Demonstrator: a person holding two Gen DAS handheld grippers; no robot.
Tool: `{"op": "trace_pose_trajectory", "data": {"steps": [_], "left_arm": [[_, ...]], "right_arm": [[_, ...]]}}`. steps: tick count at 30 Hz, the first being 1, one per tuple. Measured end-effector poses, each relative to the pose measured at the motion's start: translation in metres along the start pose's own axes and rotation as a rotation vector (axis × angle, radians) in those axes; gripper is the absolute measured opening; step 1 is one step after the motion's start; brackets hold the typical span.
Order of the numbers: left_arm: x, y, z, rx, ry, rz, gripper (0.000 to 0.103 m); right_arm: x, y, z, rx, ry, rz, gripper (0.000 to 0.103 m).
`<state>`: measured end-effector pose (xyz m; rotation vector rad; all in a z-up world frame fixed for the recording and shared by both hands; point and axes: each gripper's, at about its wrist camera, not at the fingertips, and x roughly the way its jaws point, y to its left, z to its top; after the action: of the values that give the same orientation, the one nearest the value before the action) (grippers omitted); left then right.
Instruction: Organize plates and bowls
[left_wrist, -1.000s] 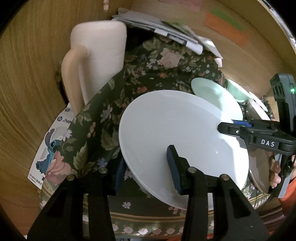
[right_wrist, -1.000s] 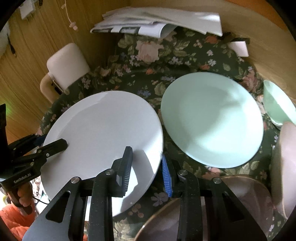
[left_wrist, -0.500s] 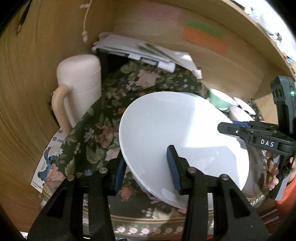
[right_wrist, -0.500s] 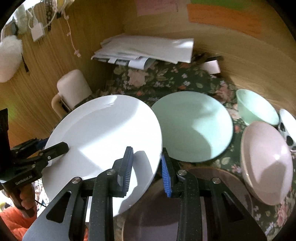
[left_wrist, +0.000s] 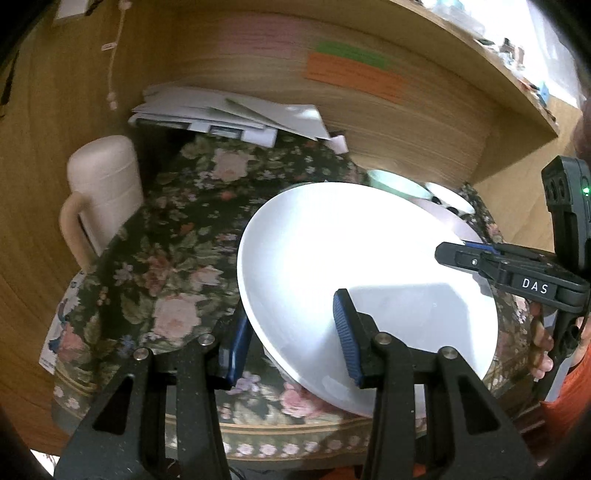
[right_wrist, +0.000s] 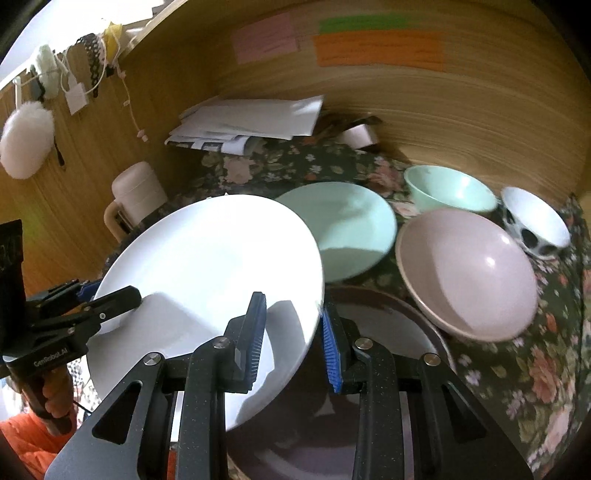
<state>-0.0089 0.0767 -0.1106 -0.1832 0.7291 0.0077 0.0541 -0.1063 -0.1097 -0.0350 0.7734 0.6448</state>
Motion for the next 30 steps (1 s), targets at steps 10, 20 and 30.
{"op": "trace_pose_trajectory", "data": {"steps": [10, 20, 30], "left_arm": [[0.010, -0.036, -0.010, 0.026, 0.042, -0.043, 0.043], [0.027, -0.064, -0.022, 0.059, 0.094, -0.059, 0.043], [0.051, -0.075, -0.032, 0.059, 0.163, -0.053, 0.043]], "right_arm": [[-0.021, -0.026, -0.025, 0.062, -0.008, -0.027, 0.026], [-0.027, -0.053, -0.050, 0.131, 0.011, -0.036, 0.026], [-0.014, -0.072, -0.065, 0.189, 0.042, -0.027, 0.026]]}}
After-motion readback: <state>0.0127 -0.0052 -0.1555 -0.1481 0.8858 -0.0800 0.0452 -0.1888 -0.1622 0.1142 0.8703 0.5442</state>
